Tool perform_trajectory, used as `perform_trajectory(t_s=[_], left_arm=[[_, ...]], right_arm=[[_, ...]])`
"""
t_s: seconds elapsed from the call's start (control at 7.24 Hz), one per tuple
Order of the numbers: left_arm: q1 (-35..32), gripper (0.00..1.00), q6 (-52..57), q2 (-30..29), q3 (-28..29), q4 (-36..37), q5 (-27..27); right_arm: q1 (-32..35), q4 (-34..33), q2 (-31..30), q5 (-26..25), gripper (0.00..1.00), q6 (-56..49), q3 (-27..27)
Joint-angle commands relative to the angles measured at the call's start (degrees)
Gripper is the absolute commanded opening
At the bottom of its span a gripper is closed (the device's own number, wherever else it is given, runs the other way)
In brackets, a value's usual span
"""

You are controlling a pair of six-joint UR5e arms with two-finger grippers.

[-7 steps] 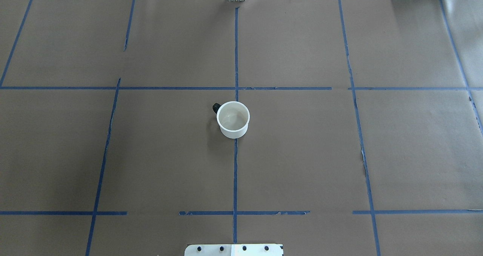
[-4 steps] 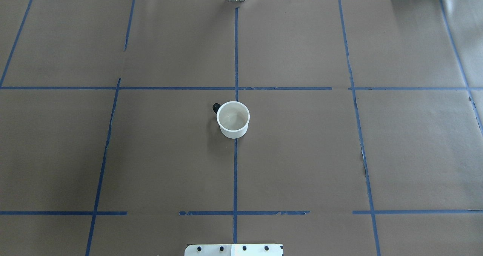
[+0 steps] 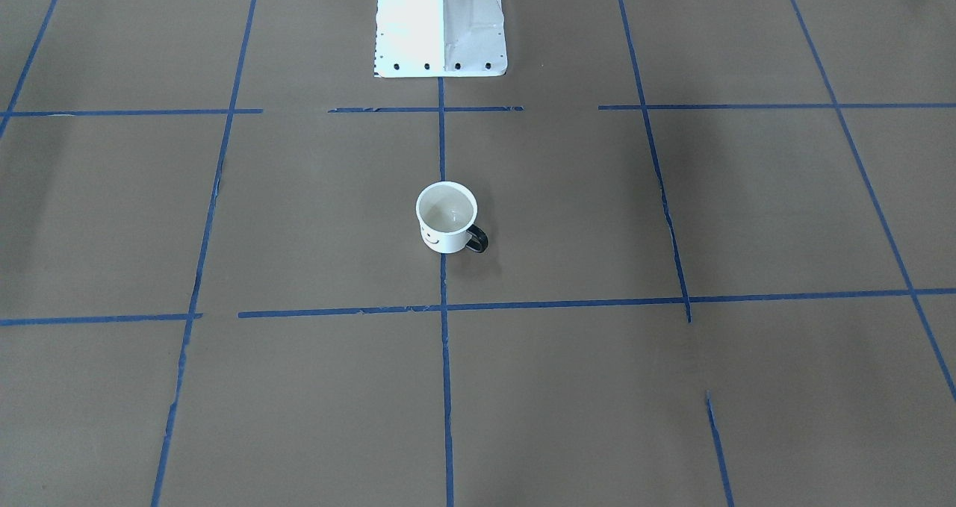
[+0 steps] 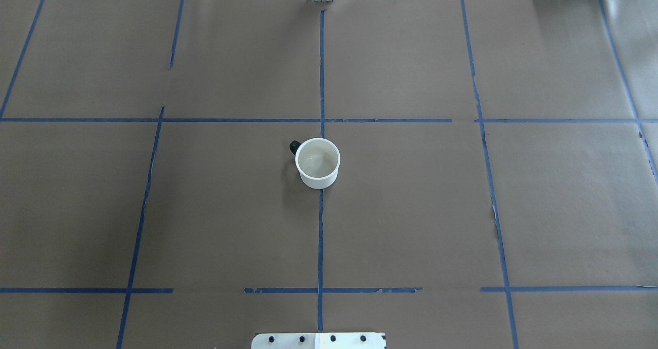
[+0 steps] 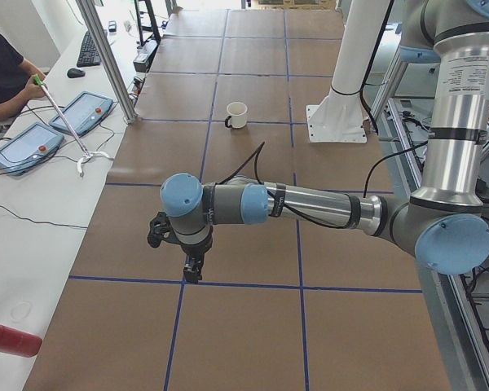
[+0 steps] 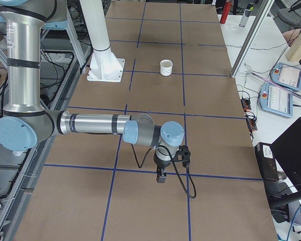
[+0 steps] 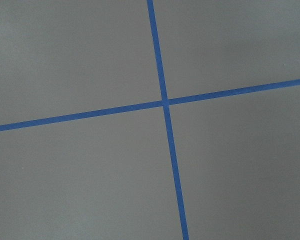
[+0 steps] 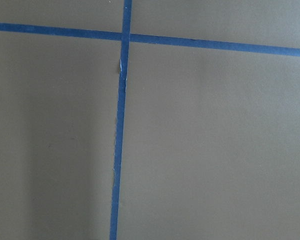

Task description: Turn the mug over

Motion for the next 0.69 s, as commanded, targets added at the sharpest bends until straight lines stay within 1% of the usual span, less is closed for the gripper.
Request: perform_trajectory(t_s=[0.0, 0.14, 0.55], left_arm=[[-0.01, 1.00, 0.00, 0.00, -0.32, 0.00, 0.00], [-0.01, 1.00, 0.00, 0.09, -1.28, 0.17, 0.00], [-0.01, 1.00, 0.00, 0.09, -0.76, 0.17, 0.00]], right_arm=[[0.00, 0.00, 0.00, 0.00, 1.00, 0.00, 0.00], [0.00, 0.00, 0.00, 0.00, 1.00, 0.00, 0.00], [0.00, 0.00, 0.00, 0.00, 1.00, 0.00, 0.00]])
